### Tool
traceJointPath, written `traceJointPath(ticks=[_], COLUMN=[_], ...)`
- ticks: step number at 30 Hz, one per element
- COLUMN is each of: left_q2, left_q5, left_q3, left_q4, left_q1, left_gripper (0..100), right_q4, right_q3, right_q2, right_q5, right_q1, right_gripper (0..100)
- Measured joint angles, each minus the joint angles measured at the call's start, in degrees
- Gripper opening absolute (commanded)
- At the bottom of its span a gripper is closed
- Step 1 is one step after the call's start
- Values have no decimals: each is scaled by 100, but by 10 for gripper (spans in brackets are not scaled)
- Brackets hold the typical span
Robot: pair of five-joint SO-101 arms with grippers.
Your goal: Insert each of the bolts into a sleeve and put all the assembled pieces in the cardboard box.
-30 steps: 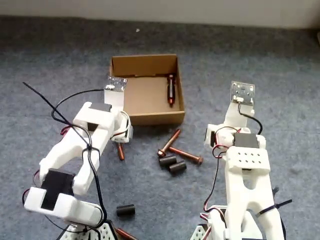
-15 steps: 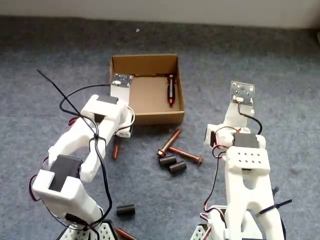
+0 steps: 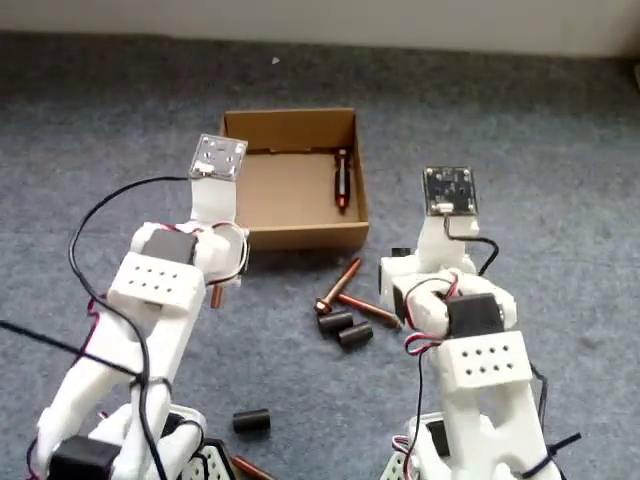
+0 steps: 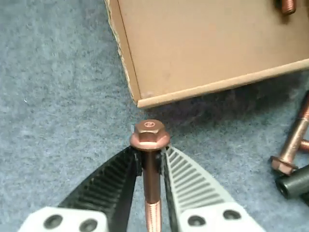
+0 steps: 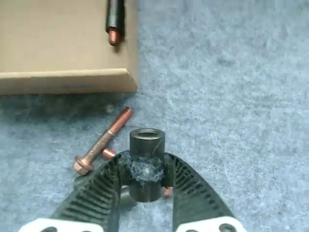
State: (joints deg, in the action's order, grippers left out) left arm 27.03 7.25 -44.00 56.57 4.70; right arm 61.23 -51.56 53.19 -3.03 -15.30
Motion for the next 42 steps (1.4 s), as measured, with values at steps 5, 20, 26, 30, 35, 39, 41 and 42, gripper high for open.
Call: traceJointPath(ticks=[5, 20, 26, 30, 35, 39, 41, 42], left_q2=[1292, 4097, 4255, 4255, 4264, 4264, 4299, 4360], left_q5=[-53, -53, -53, -53, -53, 229, 316, 369], left_q3=[-554, -598, -598, -598, -659, -774, -774, -774], left_q4=[-413, -1292, -1477, -1477, -1477, -1477, -1477, -1503], left_q1=[0, 422, 826, 1108, 1468, 1530, 1530, 1530], left_gripper=[5, 5, 5, 5, 5, 5, 5, 5], right_q4=[-141, -2822, -3895, -4360, -4695, -4730, -4730, -4730], right_q3=[-299, -2796, -4035, -4431, -4440, -4440, -4440, -4440], right_q2=[879, 2910, 3965, 4862, 5020, 5029, 5029, 5029], right_q5=[-211, -686, -686, -246, -97, -97, -97, -97], right_q1=[-484, -1873, -2382, -2664, -2769, -2796, -2796, -2796], right_gripper=[6, 5, 5, 5, 5, 5, 5, 5])
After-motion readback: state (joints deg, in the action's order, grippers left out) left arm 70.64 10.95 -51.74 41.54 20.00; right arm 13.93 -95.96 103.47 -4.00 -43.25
